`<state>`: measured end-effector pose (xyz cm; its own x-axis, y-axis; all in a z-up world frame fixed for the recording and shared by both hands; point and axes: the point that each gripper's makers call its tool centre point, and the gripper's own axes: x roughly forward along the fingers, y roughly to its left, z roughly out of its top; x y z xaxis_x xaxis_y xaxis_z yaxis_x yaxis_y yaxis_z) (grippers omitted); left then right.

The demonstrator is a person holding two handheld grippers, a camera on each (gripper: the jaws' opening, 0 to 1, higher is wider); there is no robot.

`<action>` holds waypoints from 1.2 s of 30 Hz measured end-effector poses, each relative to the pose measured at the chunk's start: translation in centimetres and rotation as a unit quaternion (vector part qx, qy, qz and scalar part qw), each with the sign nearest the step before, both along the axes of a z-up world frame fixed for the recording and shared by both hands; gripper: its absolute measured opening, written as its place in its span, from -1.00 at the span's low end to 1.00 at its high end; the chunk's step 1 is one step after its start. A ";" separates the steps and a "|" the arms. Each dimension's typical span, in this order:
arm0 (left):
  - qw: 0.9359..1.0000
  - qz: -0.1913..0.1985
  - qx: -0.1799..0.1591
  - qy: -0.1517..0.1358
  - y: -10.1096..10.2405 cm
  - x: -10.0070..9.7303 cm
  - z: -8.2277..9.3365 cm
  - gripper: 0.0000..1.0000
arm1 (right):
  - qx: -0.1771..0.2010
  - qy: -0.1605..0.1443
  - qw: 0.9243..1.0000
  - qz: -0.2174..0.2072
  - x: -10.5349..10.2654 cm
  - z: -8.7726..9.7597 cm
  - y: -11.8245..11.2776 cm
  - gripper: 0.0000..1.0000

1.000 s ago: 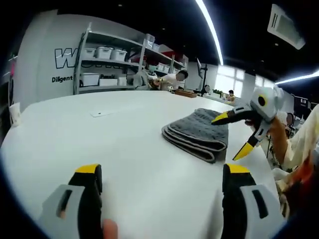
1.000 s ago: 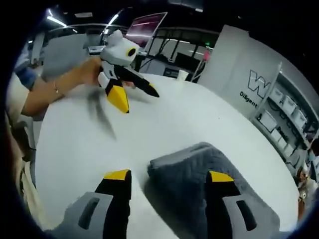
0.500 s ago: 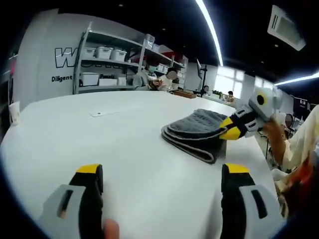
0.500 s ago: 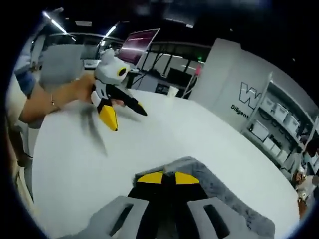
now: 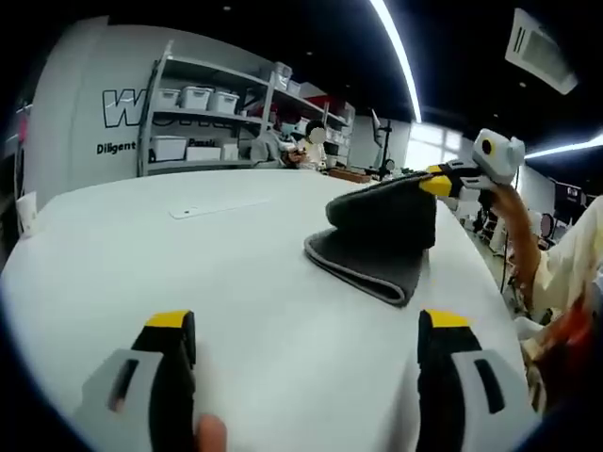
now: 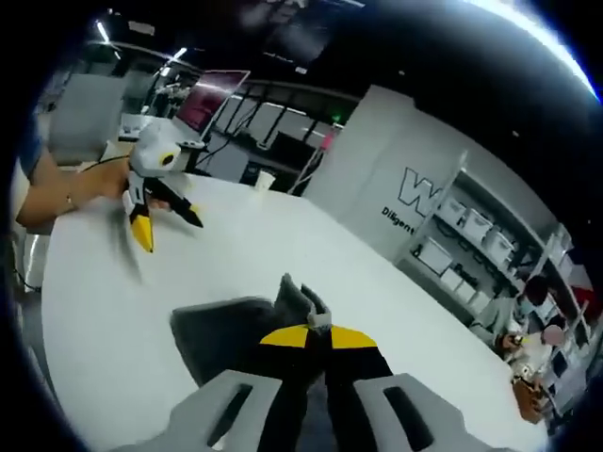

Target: Open the folded towel by lifting each exposed corner and separating the folded layers until the towel lies flat within the target outline without major curled edges

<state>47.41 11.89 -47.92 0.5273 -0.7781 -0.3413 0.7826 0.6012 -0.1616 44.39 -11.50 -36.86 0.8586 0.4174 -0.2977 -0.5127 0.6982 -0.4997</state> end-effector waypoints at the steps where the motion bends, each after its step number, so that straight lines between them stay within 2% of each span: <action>1: 1.000 0.000 0.001 0.000 0.0 0.0 0.0 0.92 | 0.000 -0.006 1.000 -0.005 0.0 0.5 -0.7 -1.00; 8: 1.000 -0.001 0.008 0.003 -0.1 -0.1 -0.4 0.92 | 0.005 -0.046 0.997 -0.066 0.3 4.7 -6.3 -1.00; 13: 1.000 -0.002 0.011 0.002 -0.1 -0.2 -0.5 0.92 | -0.001 -0.077 0.990 -0.121 0.2 7.9 -11.3 -1.00; 19: 1.000 -0.001 0.016 0.005 -0.1 -0.2 -0.8 0.91 | -0.008 -0.098 0.982 -0.160 0.0 10.6 -15.1 -1.00; 28: 1.000 0.000 0.019 0.004 0.0 -0.2 -0.8 0.91 | -0.044 -0.112 0.970 -0.213 0.0 12.5 -20.3 -1.00; 33: 1.000 0.000 0.018 0.004 0.1 0.0 -0.8 0.91 | -0.045 -0.112 0.961 -0.248 0.2 12.5 -23.7 -1.00; 36: 1.000 -0.001 0.019 0.004 0.1 0.1 -0.8 0.91 | -0.047 -0.111 0.953 -0.277 0.4 12.2 -26.4 -1.00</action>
<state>47.48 11.98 -48.68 0.5237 -0.7653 -0.3742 0.7821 0.6060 -0.1448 44.79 -37.88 -24.71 0.9855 -0.1388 -0.0977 0.0473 0.7774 -0.6272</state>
